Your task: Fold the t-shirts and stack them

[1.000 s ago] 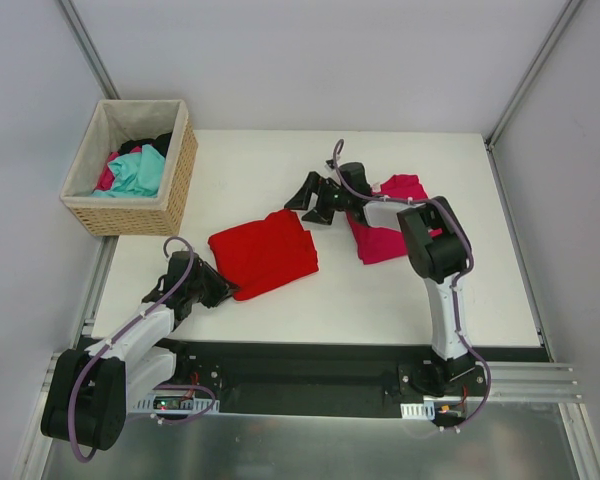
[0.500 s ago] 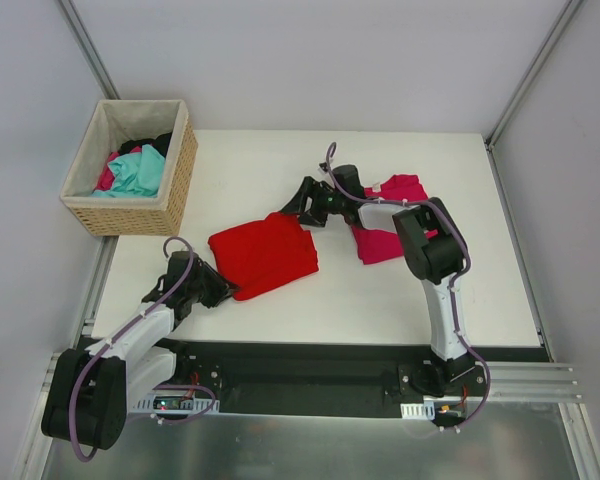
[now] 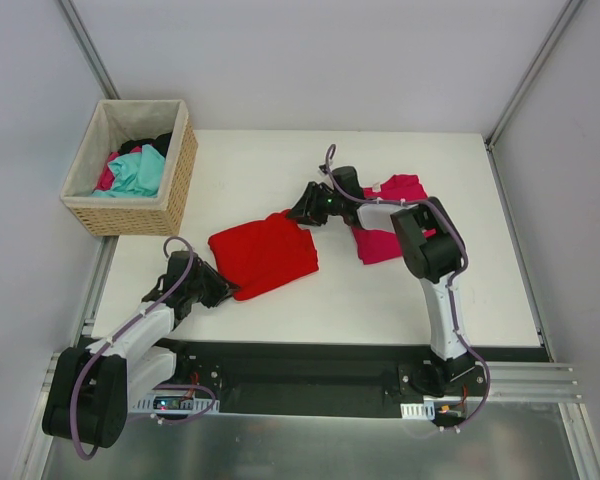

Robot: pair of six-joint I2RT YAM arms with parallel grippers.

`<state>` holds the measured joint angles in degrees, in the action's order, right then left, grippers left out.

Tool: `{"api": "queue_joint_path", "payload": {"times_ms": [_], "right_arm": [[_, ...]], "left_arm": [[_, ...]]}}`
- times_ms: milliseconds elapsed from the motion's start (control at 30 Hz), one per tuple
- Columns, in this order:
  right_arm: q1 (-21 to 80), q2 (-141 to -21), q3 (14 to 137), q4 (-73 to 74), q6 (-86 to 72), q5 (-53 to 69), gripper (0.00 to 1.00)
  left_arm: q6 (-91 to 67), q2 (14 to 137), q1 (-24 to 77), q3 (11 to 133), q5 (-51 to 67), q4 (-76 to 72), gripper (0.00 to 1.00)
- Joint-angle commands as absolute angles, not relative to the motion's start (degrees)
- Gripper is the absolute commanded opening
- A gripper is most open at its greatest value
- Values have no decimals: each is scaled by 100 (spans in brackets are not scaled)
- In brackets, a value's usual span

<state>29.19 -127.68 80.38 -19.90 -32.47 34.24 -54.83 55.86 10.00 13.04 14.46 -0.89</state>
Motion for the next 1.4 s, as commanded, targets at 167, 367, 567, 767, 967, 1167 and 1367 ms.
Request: {"api": "queue_joint_path", "payload": {"times_ms": [167,367,567,767,967,1167,1367], "right_arm": [[3120,-13087,8508,-1741,-3085,3279,15],[3129,-13026,8622,-1336,-2831,3112,1],[3138,-12525,8622,-977,-2496,2866,1],[3138,-12094,8798,-502,-2189,2681,1],[3138,-11638,8929,-80,-1899,2540,1],[3138,-11417,8965,123,-1819,2452,1],[3138,-11364,8895,158,-1828,2417,1]], "left_arm": [[-5256,5713,932,1134,1371,563,1],[-5203,5774,914,1178,1450,510,0],[-5036,5643,914,1309,1529,492,0],[-4826,5634,914,1757,1635,588,0],[-4641,5774,914,2416,1854,633,0],[-4605,5845,914,2795,1863,686,0],[-4632,5906,914,2786,1933,668,0]]}}
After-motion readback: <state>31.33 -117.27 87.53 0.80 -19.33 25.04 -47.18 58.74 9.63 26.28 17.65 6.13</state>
